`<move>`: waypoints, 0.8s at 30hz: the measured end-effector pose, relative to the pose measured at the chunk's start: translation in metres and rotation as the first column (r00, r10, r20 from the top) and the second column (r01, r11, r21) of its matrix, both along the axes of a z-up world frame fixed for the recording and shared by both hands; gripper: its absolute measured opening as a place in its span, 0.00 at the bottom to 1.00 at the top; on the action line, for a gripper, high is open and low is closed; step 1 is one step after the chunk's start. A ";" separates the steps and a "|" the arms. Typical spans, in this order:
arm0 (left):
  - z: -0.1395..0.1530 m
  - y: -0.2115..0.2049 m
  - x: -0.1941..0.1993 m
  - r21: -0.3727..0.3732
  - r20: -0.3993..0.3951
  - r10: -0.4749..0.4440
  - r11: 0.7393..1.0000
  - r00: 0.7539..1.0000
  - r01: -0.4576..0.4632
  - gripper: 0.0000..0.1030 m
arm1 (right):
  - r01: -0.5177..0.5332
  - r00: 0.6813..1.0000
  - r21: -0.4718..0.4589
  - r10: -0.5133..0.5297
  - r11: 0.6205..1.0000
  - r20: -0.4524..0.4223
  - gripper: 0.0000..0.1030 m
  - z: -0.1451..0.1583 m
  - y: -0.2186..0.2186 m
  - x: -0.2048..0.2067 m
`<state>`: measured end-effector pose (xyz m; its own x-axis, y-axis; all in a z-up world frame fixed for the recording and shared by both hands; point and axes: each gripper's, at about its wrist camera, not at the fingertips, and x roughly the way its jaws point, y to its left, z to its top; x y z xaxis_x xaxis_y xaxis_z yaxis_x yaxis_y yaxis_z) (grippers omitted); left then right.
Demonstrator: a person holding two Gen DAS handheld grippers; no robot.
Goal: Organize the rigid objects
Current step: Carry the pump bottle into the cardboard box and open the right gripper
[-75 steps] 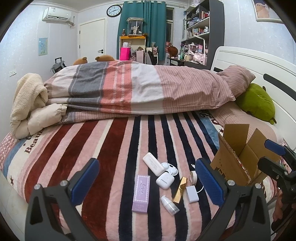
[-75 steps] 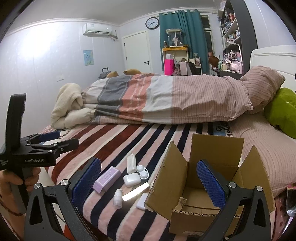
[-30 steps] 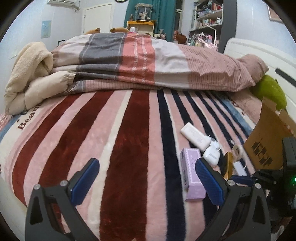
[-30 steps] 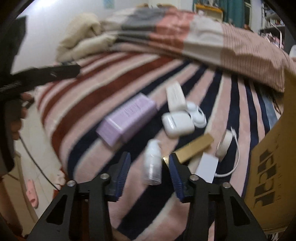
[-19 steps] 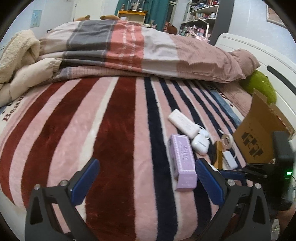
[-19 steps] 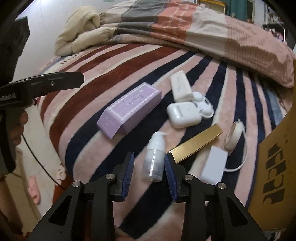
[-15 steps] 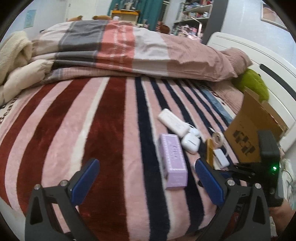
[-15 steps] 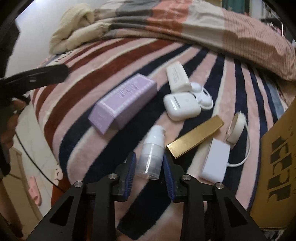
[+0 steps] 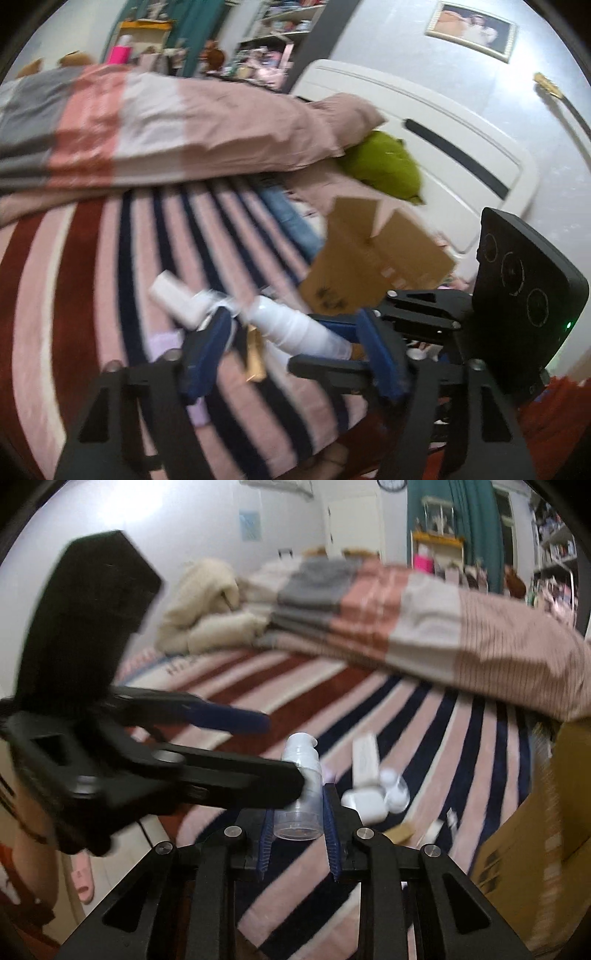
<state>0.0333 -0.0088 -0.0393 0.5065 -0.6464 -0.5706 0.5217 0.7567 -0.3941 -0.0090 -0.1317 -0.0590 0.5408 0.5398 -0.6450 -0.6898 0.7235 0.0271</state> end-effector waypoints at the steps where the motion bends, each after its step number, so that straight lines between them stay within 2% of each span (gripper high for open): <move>1: 0.006 -0.008 0.003 0.005 0.005 -0.016 1.000 1.000 0.016 0.50 | 0.007 1.000 0.006 -0.008 1.000 0.029 0.19 0.010 -0.009 0.000; 2: 0.014 -0.020 0.007 0.015 0.014 -0.029 0.999 0.999 0.029 0.45 | 0.015 0.999 0.011 -0.016 1.000 0.047 0.19 0.015 -0.009 0.000; 6: 0.033 -0.060 0.022 0.033 0.030 -0.084 0.996 0.996 0.083 0.41 | 0.069 0.993 0.045 -0.073 0.997 0.091 0.19 0.036 -0.043 0.006; 10: 0.038 -0.114 0.043 0.070 0.002 -0.156 0.985 0.988 0.155 0.41 | 0.139 0.986 0.057 -0.144 0.989 0.089 0.19 0.047 -0.086 0.017; 13: 0.033 -0.156 0.065 0.094 -0.061 -0.206 0.973 0.977 0.211 0.41 | 0.204 0.977 0.039 -0.206 0.978 0.049 0.19 0.050 -0.123 0.028; 15: 0.027 -0.181 0.081 0.120 -0.123 -0.232 0.962 0.965 0.247 0.41 | 0.241 0.970 0.015 -0.241 0.970 -0.011 0.19 0.047 -0.145 0.043; 21: 0.007 -0.225 0.102 0.219 -0.231 -0.235 0.933 0.944 0.285 0.41 | 0.289 0.936 -0.118 -0.306 0.950 -0.175 0.19 0.028 -0.179 0.081; 22: 0.006 -0.227 0.102 0.244 -0.228 -0.225 0.929 0.947 0.279 0.48 | 0.298 0.930 -0.146 -0.322 0.943 -0.179 0.19 0.024 -0.180 0.083; 23: 0.005 -0.227 0.099 0.255 -0.222 -0.217 0.928 0.950 0.272 0.61 | 0.304 0.926 -0.182 -0.335 0.935 -0.176 0.20 0.020 -0.180 0.085; 24: 0.007 -0.227 0.098 0.261 -0.212 -0.208 0.930 0.955 0.260 0.65 | 0.309 0.921 -0.206 -0.346 0.928 -0.176 0.23 0.018 -0.180 0.087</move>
